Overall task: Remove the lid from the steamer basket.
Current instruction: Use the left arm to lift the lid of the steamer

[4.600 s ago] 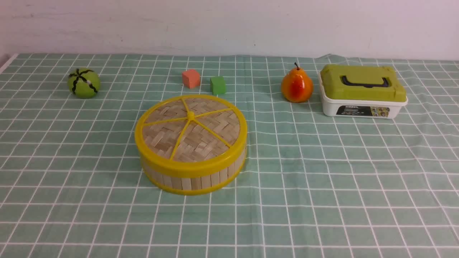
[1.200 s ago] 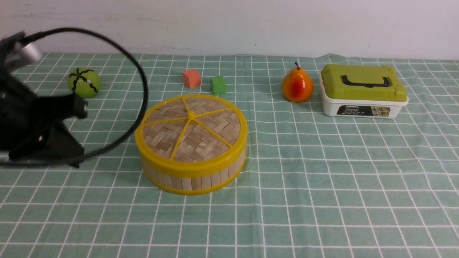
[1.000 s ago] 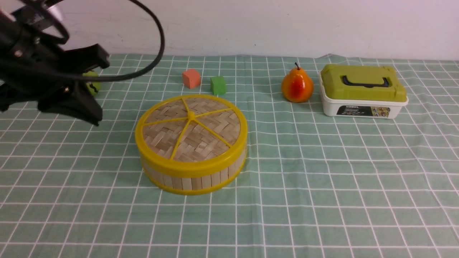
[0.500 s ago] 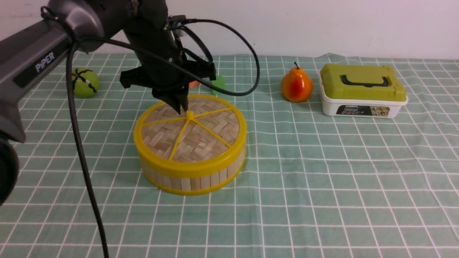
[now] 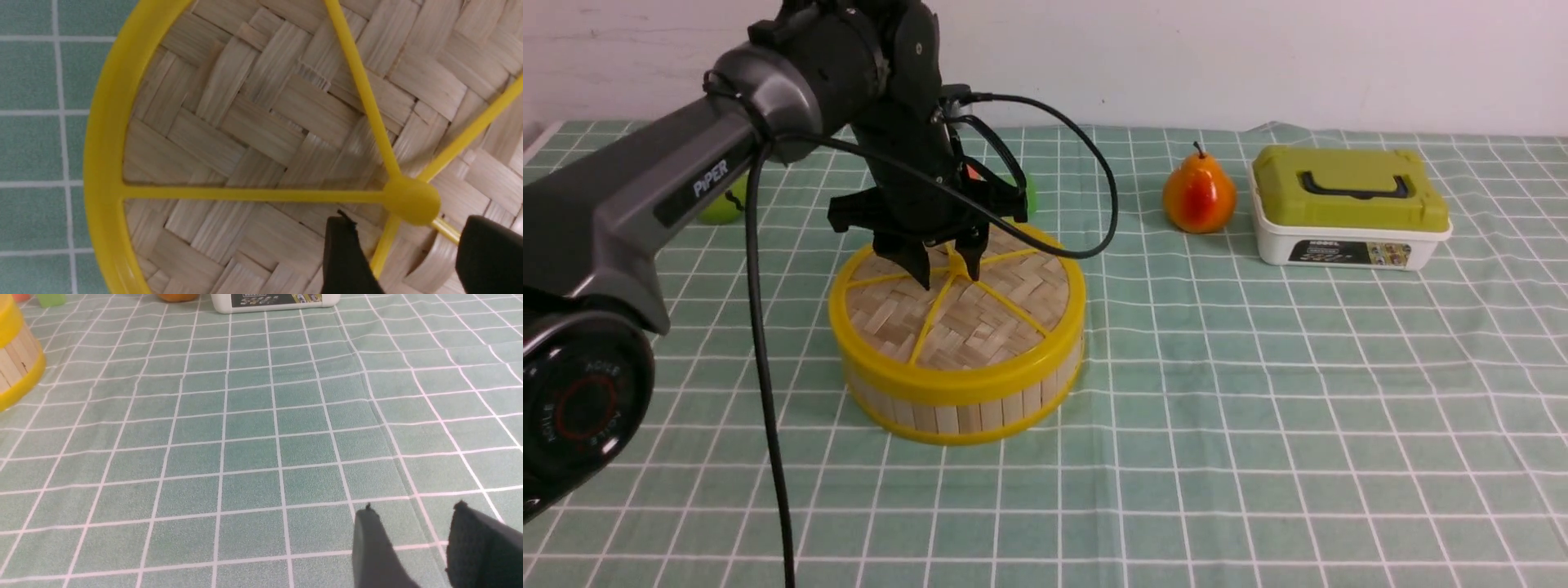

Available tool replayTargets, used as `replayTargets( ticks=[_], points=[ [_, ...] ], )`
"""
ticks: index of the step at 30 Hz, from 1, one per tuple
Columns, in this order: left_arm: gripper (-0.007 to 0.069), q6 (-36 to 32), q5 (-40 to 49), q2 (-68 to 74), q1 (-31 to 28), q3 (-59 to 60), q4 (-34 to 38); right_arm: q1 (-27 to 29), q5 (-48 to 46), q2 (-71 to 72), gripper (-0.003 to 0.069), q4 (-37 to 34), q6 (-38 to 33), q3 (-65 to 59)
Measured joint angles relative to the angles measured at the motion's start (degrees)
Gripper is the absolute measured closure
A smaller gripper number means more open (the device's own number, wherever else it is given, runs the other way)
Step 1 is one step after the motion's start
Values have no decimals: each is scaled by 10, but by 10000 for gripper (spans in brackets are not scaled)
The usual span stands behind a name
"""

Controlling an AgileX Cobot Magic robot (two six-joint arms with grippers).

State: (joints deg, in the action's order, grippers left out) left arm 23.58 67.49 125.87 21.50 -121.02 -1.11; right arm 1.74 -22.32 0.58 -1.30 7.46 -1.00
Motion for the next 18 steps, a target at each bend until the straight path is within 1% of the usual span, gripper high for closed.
replayTargets(
  ticks=[9, 18],
  points=[
    [256, 0, -9, 9, 0, -1, 0, 0, 0, 0, 418, 0, 0, 0],
    [256, 0, -10, 10, 0, -29, -5, 0, 0, 0, 418, 0, 0, 0]
  ],
)
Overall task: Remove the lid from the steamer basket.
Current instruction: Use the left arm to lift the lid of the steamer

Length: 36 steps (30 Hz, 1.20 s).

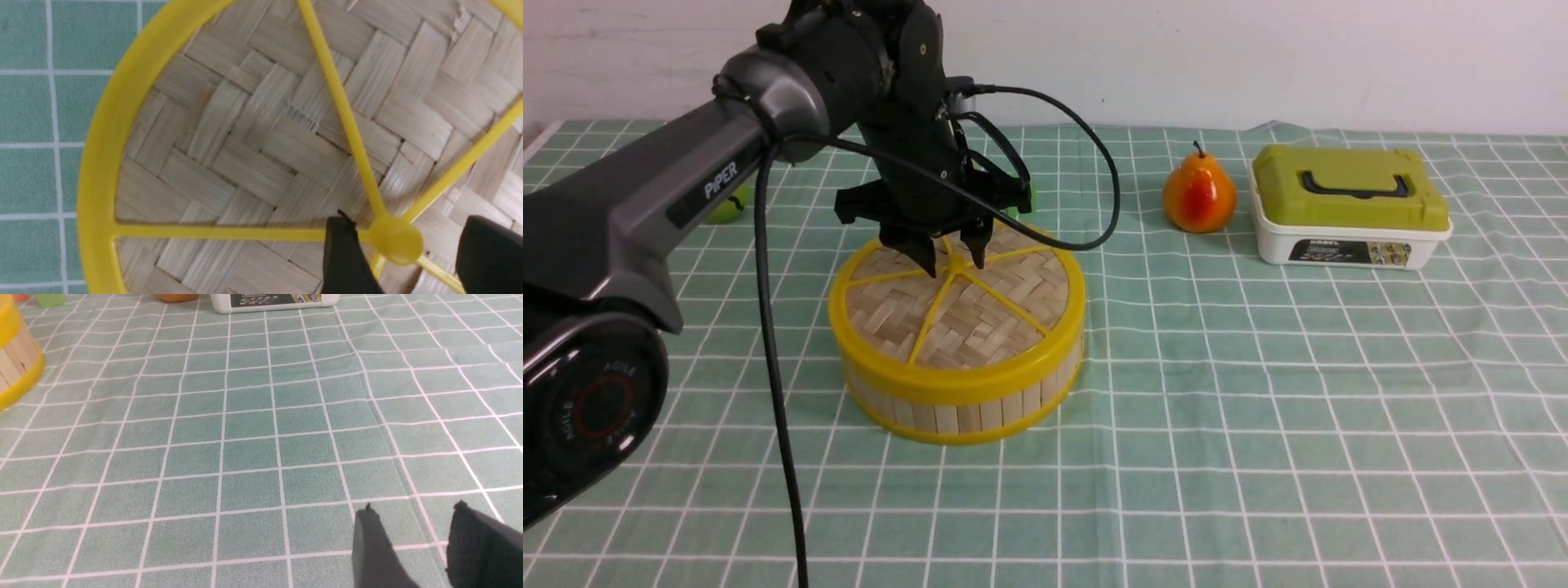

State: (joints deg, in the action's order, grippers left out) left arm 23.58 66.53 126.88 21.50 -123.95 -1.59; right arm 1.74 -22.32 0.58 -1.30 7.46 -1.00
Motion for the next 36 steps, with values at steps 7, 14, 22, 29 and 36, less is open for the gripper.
replayTargets(
  ticks=[7, 14, 22, 29, 36],
  points=[
    [272, 0, -4, 13, 0, -2, -6, 0, 0, 0, 418, 0, 0, 0],
    [293, 0, -3, 18, 0, -5, -10, 0, 0, 0, 418, 0, 0, 0],
    [421, 0, -3, 19, 0, -7, -10, 0, 0, 0, 418, 0, 0, 0],
    [514, 0, 1, 19, 0, -9, -6, 0, 0, 0, 418, 0, 0, 0],
    [514, 1, 19, 0, 0, -8, -23, 0, 0, 0, 418, 0, 0, 0]
  ],
)
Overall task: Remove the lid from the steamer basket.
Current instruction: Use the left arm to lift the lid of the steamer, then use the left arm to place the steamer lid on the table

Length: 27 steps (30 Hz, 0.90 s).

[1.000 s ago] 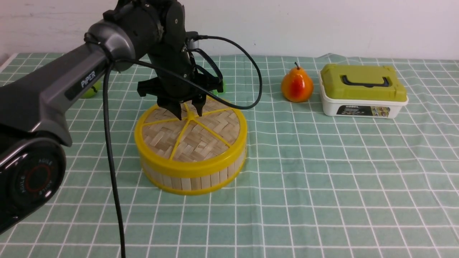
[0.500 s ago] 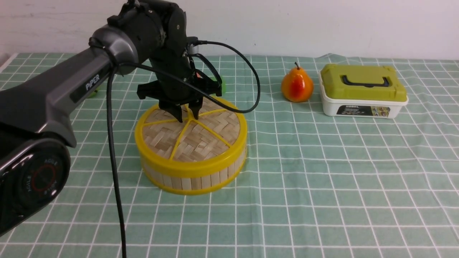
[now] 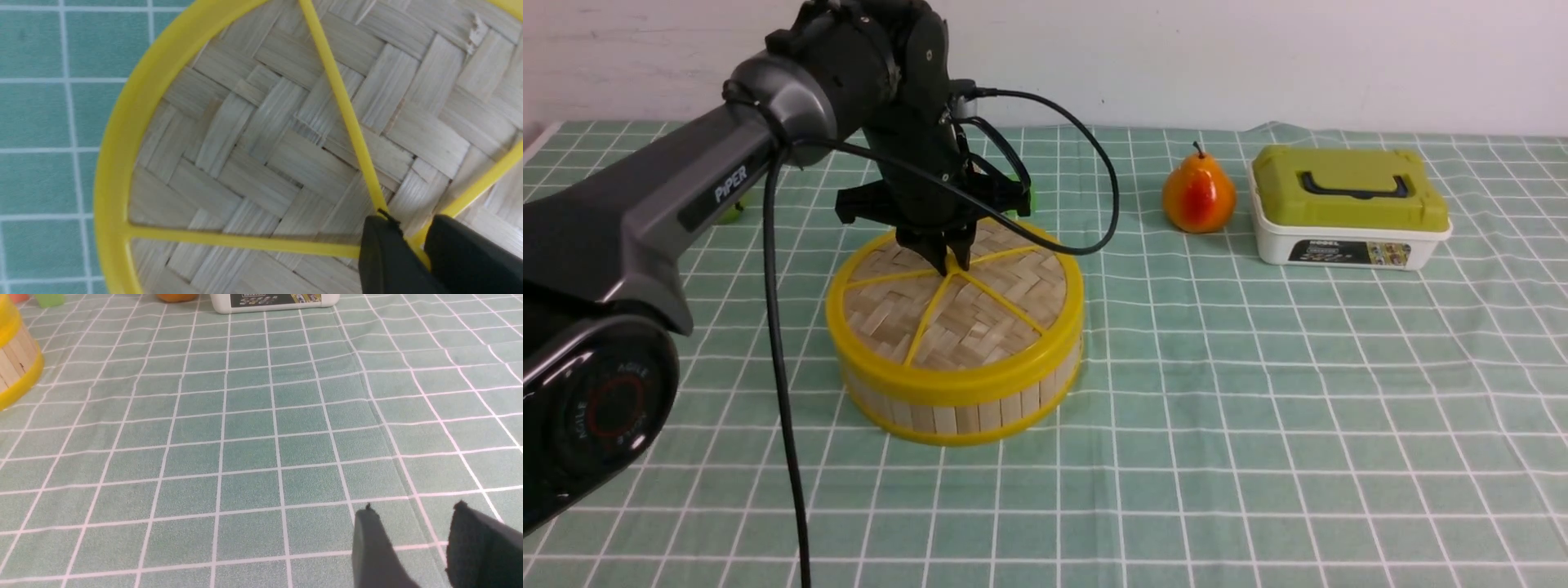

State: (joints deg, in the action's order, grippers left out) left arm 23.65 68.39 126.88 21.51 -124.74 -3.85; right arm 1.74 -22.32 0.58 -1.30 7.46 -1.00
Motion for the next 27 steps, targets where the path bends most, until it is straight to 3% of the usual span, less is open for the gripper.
replayTargets(
  ticks=[13, 21, 27],
  points=[
    [514, -1, 28, -164, -20, -6, -82, 0, 0, 0, 418, 0, 0, 0],
    [514, 8, 28, -224, -145, 179, -97, 0, 0, 0, 418, 0, 0, 0],
    [514, 40, 6, -222, -181, 323, -100, 0, 0, 0, 418, 0, 0, 0]
  ],
)
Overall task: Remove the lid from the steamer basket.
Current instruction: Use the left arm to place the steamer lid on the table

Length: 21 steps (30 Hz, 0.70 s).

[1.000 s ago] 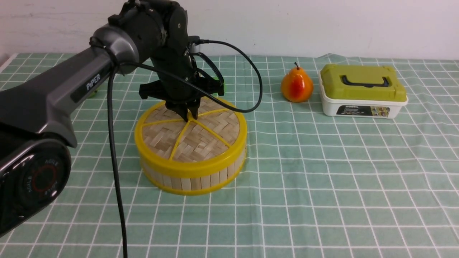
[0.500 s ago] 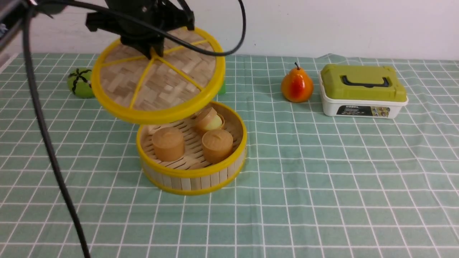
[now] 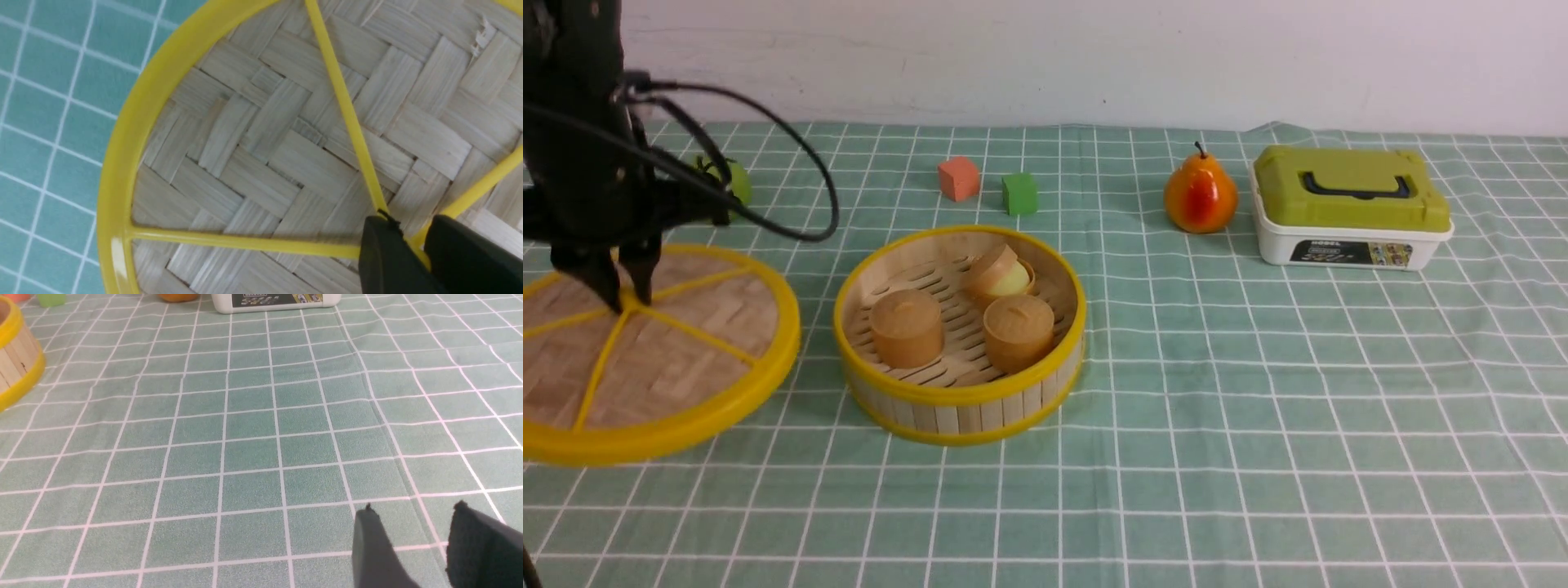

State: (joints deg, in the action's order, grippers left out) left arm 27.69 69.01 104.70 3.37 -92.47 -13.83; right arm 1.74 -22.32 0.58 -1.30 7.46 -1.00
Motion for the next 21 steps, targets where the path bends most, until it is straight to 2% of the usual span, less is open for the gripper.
replayTargets(
  ticks=[6, 21],
  points=[
    [514, 4, -74, 28, 1, 39, 34, 0, 0, 0, 418, 0, 0, 0],
    [514, 8, -84, 76, 1, 40, 43, 0, 0, 0, 418, 0, 0, 0]
  ],
)
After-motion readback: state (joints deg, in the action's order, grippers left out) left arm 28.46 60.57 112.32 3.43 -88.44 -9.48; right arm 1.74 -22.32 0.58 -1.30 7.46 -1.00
